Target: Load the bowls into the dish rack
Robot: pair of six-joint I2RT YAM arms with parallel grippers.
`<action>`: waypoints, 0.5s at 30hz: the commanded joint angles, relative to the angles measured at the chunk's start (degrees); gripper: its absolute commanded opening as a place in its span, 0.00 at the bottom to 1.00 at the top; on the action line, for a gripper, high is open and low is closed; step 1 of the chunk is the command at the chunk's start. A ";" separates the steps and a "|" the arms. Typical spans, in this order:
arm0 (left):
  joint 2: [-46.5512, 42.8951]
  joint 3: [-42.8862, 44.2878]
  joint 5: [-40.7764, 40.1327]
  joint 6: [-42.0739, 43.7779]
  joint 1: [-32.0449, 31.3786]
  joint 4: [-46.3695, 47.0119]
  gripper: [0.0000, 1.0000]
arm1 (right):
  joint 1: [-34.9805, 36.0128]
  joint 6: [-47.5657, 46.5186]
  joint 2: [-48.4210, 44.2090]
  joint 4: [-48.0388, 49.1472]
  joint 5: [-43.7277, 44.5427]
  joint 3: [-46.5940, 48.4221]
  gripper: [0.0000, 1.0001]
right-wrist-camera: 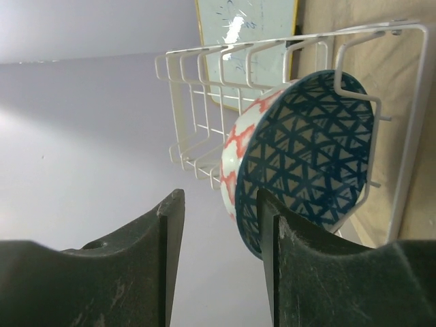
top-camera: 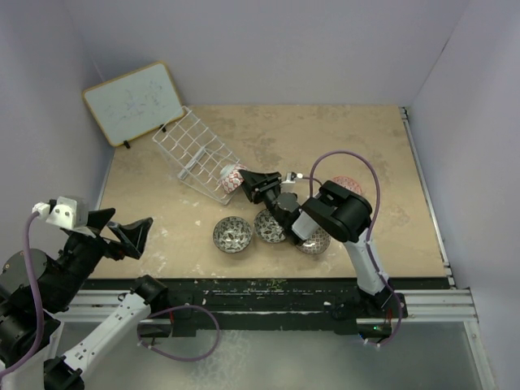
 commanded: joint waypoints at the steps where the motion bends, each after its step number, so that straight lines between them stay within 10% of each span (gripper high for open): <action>1: -0.47 -0.43 0.41 -0.78 -0.16 1.74 0.99 | 0.29 1.35 -2.33 18.49 1.69 -1.52 0.50; 15: -1.04 -0.72 -0.16 -0.74 -0.16 2.09 0.99 | 0.28 -1.42 -7.74 18.58 2.79 -6.06 0.54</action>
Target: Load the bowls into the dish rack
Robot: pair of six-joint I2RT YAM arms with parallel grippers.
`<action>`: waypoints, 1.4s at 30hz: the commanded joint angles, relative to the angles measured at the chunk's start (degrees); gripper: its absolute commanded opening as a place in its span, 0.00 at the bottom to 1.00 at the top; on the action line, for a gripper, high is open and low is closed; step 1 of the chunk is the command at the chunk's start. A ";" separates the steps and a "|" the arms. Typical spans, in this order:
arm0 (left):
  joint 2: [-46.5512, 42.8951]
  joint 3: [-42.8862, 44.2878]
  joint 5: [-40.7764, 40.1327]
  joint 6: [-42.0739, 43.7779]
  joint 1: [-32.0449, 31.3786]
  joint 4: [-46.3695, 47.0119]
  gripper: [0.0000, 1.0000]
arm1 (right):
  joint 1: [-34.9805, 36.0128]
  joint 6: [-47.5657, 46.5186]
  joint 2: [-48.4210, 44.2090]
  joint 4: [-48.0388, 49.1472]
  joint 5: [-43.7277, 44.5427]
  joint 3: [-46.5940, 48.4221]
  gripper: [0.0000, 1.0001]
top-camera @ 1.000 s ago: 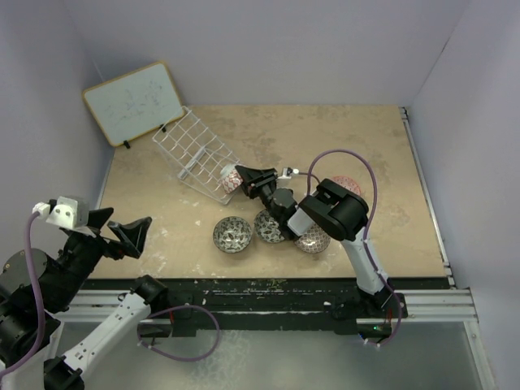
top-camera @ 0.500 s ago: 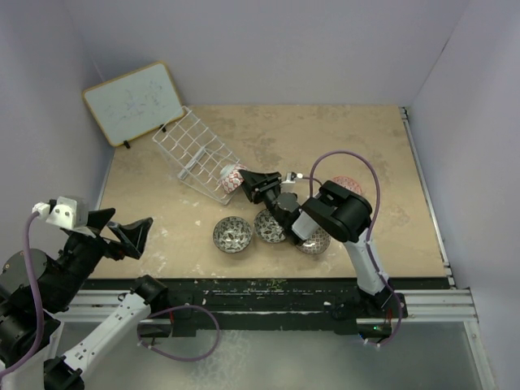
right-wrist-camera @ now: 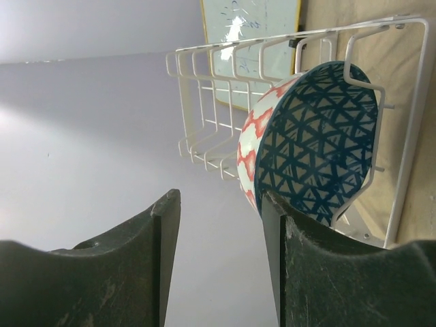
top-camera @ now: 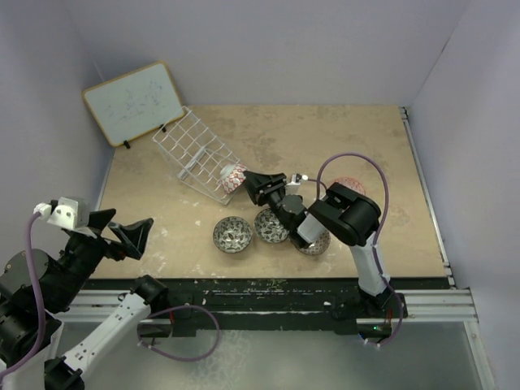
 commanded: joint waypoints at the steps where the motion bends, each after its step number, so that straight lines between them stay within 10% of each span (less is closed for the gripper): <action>1: -0.75 -0.03 -0.19 -0.78 -0.16 2.02 0.99 | 0.23 -1.57 -3.87 18.62 2.61 -1.69 0.54; 28: 0.28 0.32 -0.10 -0.23 -0.16 2.20 0.99 | 0.73 -3.49 -6.05 18.67 -6.86 5.08 0.52; 42: 0.75 0.22 -0.08 -0.01 -0.16 2.03 0.99 | 1.20 -12.22 -22.01 11.83 -12.66 -1.64 0.60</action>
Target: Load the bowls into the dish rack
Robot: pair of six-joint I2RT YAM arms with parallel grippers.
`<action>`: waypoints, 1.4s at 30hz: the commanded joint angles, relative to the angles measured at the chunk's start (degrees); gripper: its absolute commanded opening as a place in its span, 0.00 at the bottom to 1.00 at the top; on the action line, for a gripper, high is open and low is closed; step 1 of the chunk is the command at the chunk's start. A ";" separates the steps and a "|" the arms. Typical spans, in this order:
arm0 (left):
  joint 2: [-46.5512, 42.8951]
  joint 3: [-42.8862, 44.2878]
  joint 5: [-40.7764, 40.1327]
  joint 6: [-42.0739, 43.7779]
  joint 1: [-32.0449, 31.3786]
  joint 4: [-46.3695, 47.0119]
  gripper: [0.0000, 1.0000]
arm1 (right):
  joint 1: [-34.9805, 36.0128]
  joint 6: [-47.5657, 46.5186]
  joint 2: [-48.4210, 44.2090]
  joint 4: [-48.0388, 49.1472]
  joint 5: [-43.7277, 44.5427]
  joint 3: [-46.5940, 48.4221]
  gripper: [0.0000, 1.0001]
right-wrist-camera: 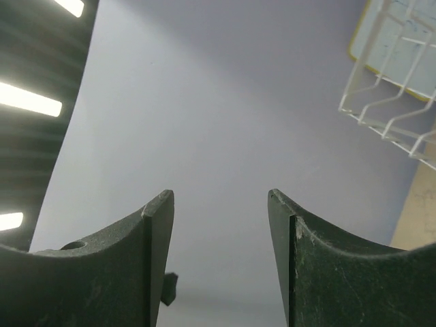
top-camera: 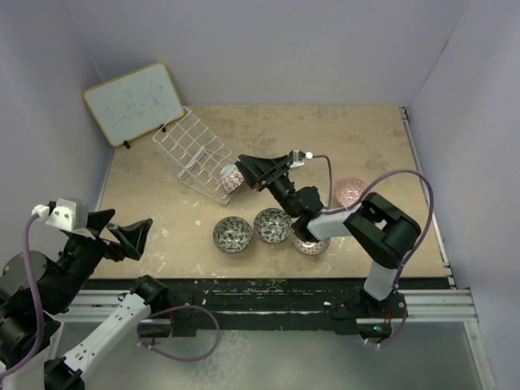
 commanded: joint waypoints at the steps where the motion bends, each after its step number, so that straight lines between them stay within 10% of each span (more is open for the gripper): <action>1: 1.25 0.18 -0.07 0.00 -0.16 1.86 0.99 | 0.13 -4.92 -6.14 10.06 -4.29 -3.09 0.59; 10: 1.19 -0.07 -1.13 0.24 -0.11 0.87 0.99 | 0.04 -20.07 -25.83 -40.81 -2.71 -1.38 0.60; 21: 1.38 -0.97 -0.65 -0.18 -0.17 1.59 0.99 | 0.04 -35.15 -42.67 -110.95 28.07 12.84 0.58; 31: 1.63 -1.51 -0.16 0.00 -0.16 2.31 0.99 | -5.75 -40.40 -38.02 -131.98 34.36 19.64 0.55; 42: 0.88 -1.38 -1.19 0.31 -0.16 1.54 0.99 | -14.74 -51.45 -23.26 -132.05 33.13 26.57 0.46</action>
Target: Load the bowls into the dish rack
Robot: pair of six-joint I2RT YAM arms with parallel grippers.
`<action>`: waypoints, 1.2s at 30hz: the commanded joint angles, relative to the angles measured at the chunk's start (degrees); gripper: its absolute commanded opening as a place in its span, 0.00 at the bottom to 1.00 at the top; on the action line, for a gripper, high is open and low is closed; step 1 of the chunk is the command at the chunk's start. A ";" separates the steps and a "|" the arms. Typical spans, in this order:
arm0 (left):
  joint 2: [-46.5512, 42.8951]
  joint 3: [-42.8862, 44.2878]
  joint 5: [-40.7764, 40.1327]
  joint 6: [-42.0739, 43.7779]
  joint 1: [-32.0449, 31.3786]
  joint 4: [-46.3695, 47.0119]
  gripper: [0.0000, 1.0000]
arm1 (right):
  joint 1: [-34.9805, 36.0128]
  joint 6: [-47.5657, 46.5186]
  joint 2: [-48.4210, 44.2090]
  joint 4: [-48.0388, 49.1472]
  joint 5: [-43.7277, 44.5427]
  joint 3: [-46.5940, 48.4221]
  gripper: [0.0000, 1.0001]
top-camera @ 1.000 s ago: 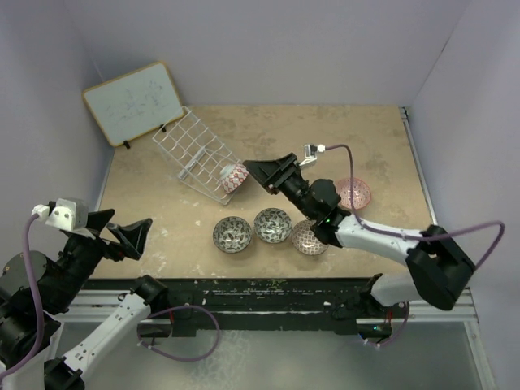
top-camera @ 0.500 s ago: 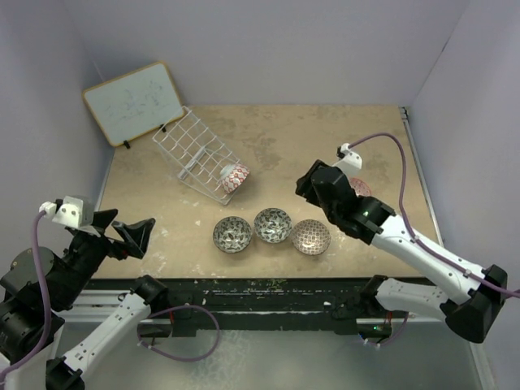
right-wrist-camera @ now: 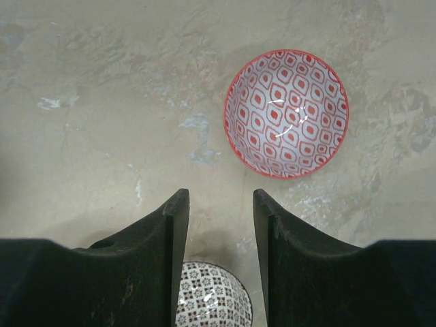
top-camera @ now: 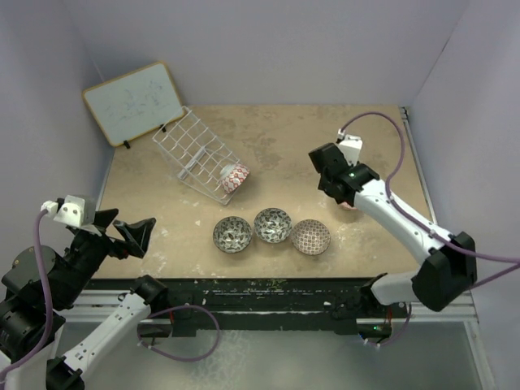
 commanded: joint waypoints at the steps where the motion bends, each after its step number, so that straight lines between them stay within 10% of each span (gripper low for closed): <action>1: 0.40 0.30 -0.84 0.36 -0.16 1.33 0.99 | -1.08 -4.85 6.86 -2.40 2.20 4.57 0.46; 36: 0.13 0.66 -1.60 -0.07 -0.16 -0.35 0.99 | -9.04 -12.19 22.39 12.12 -3.66 -1.68 0.32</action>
